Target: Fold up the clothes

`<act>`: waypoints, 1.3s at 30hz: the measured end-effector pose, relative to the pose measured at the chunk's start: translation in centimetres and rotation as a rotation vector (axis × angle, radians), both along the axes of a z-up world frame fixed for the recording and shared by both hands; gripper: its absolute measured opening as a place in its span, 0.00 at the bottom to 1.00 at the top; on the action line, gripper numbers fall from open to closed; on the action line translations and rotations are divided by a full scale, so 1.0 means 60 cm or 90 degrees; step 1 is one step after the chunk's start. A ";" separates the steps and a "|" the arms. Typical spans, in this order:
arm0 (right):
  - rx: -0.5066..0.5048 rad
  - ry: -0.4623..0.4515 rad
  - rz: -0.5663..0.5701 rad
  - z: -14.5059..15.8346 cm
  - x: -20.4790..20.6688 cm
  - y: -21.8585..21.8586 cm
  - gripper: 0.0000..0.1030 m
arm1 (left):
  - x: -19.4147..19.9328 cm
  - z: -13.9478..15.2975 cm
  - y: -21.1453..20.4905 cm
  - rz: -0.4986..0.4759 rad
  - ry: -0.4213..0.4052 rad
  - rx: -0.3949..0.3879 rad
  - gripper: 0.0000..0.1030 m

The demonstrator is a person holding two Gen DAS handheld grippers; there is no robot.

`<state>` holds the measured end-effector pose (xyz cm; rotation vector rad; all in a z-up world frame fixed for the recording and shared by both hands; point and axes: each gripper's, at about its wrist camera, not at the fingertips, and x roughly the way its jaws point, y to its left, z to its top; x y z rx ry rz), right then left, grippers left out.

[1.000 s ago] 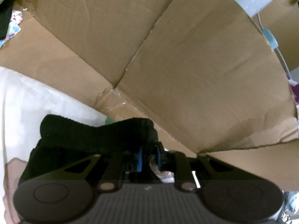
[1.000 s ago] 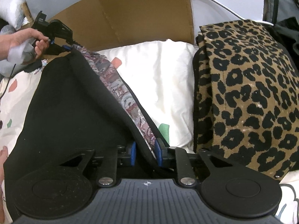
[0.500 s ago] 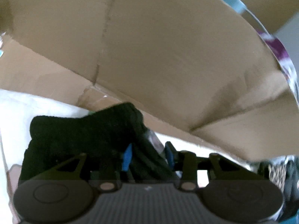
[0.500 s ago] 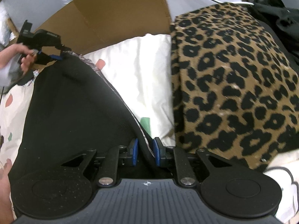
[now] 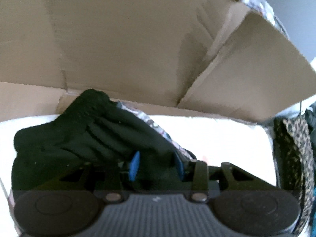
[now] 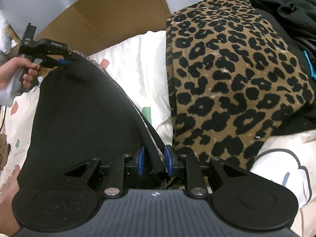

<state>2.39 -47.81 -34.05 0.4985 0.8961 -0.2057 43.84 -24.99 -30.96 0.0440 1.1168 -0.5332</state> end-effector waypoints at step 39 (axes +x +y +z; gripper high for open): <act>-0.061 0.000 -0.065 0.042 -0.052 -0.001 0.39 | -0.200 0.031 0.233 -0.027 0.048 0.079 0.51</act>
